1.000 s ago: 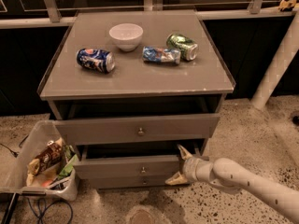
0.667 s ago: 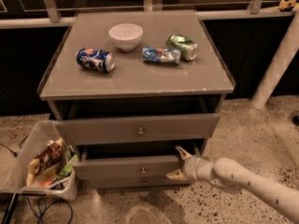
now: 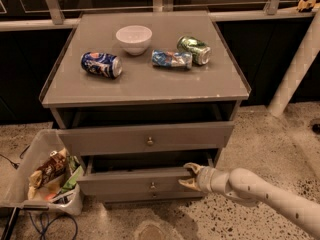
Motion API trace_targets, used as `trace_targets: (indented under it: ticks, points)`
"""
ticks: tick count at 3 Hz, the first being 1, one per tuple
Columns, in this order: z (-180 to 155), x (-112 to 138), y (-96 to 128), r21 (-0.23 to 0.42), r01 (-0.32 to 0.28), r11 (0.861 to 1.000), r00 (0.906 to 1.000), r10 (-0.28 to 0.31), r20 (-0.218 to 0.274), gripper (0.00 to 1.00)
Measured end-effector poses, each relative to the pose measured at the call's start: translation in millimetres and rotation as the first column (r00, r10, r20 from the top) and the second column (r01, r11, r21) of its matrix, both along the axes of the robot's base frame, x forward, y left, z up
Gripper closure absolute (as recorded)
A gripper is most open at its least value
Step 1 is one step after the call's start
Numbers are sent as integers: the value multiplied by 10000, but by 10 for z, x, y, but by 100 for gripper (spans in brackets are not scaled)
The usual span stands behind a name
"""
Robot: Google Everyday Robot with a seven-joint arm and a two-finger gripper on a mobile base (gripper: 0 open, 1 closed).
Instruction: Open middle drawer
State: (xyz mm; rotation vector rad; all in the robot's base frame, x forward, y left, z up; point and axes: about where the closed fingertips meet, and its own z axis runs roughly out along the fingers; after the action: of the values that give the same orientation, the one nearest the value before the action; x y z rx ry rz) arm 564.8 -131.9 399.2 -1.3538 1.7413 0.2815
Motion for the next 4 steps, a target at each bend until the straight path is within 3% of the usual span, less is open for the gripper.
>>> trace_targets:
  ticks: [1,3,4]
  points:
    - [85,28,-22,0,-1,10000,10000,1,0,100]
    - [170,58,-47,0,-1,10000,10000,1,0,100]
    - [112,-177,-75,48,71,10000,10000,-71,49,100]
